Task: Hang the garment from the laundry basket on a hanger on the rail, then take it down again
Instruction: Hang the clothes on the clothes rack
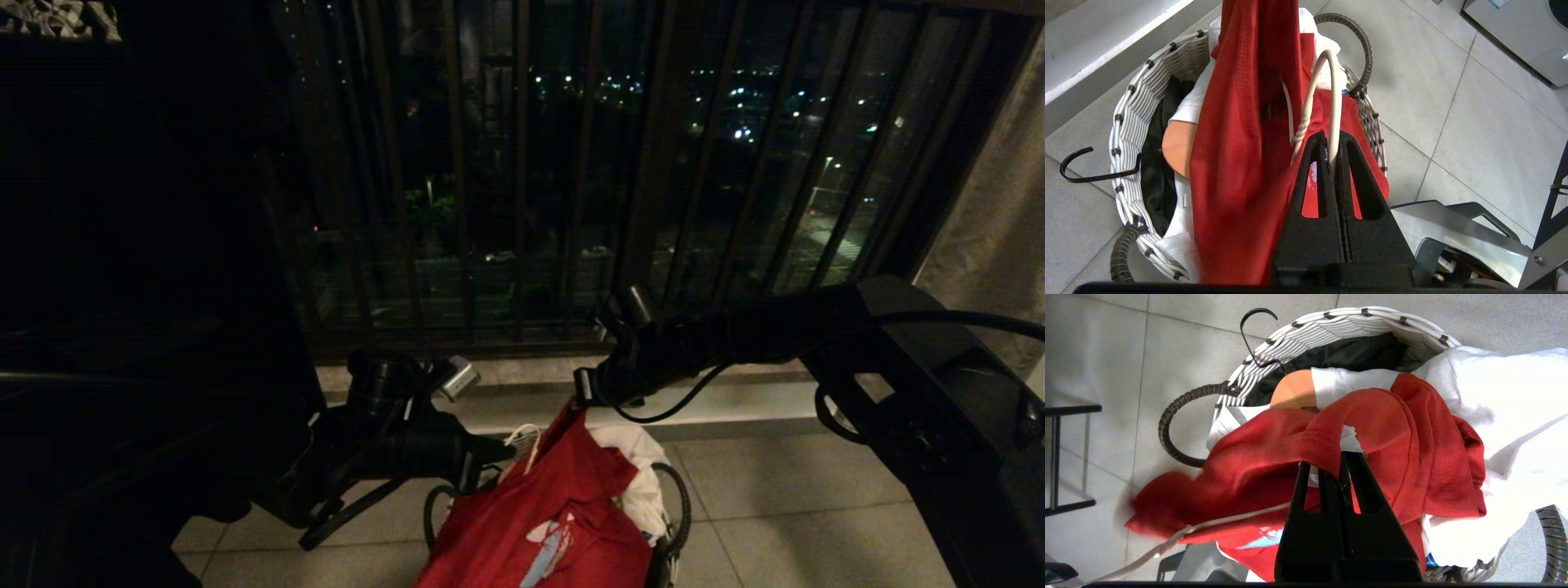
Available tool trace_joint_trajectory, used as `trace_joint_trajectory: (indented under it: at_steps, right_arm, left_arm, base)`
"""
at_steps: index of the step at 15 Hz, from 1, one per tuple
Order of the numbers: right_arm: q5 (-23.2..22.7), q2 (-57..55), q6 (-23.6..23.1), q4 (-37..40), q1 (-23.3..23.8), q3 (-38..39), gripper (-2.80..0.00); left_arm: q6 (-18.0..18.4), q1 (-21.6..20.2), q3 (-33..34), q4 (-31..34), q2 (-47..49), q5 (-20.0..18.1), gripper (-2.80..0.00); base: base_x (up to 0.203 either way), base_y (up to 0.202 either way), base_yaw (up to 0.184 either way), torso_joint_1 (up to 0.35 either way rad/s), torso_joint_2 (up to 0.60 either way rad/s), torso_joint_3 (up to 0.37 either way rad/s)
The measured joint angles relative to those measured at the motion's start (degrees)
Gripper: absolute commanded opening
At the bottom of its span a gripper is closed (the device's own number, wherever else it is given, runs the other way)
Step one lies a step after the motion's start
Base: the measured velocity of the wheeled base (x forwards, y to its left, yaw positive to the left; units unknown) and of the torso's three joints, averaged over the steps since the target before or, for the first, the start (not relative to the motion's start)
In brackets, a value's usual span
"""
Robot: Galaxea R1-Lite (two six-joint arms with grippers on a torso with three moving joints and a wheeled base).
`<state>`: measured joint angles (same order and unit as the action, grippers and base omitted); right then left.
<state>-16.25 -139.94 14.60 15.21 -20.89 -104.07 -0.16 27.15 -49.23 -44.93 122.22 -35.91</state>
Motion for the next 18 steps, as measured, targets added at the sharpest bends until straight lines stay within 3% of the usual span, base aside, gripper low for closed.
trace_joint_trajectory:
  at_steps: [8, 9, 18]
  right_arm:
    - [0.0, 0.0, 0.0, 0.0, 0.0, 0.0, -2.80]
    - [0.0, 0.0, 0.0, 0.0, 0.0, 0.0, 0.00]
    - [0.0, 0.9, 0.0, 0.5, 0.0, 0.6, 0.00]
  left_arm:
    - [0.0, 0.0, 0.0, -0.1, -0.1, 0.1, -2.80]
    - [0.0, 0.0, 0.0, -0.2, -0.1, 0.1, -2.80]
    - [-0.1, -0.1, 0.0, -1.3, -0.2, 0.1, -2.80]
  base:
    - [0.000, 0.000, 0.000, 0.000, 0.00, 0.000]
    - [0.000, 0.000, 0.000, 0.000, 0.00, 0.000]
    - [0.000, 0.000, 0.000, 0.000, 0.00, 0.000]
